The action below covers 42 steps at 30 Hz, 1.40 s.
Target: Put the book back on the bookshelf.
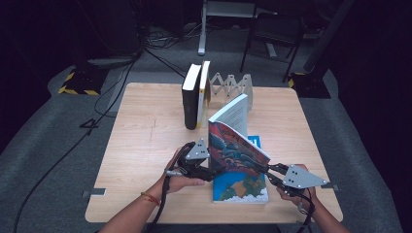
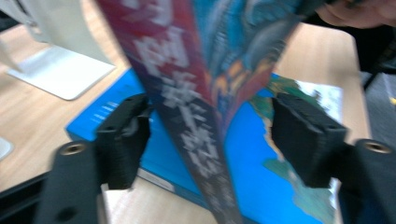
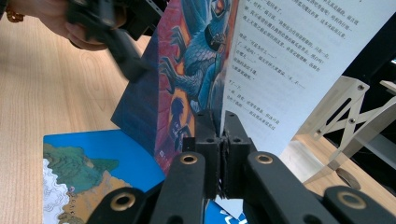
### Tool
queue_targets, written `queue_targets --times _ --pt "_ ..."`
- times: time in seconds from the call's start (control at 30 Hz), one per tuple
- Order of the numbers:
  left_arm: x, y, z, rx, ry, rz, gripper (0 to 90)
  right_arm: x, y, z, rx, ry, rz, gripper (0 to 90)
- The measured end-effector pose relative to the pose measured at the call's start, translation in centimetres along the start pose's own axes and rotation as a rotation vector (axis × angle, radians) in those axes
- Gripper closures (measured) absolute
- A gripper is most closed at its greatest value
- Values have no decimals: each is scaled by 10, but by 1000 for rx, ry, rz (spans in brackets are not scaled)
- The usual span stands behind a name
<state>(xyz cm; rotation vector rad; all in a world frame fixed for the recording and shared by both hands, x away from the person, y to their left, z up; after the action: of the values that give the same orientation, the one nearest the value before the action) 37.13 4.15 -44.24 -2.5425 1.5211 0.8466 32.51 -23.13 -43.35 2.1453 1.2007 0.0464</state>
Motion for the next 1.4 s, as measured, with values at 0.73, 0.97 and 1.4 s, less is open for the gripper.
queue_targets --times 0.73,0.97,1.4 --pt "-12 23 -9 156 53 9 735 8 27 7 114 -83 131 678" --pt "-12 21 -8 131 74 18 734 5 46 5 200 -60 199 441" --pt "-3 27 -22 116 150 0 623 26 47 3 216 -49 115 495"
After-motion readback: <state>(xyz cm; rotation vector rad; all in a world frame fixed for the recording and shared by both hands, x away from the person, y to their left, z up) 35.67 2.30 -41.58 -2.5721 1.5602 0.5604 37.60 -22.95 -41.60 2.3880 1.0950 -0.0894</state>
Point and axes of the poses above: each handheld gripper's, and its own axes: x roughly forward along the jaws, z roughly out of its underside, y roughly to its right, the point moved 3 cm from there along x, roughly forward along the jaws, and after that the axes turned 13 degrees about -x, right-handed, at the moved point
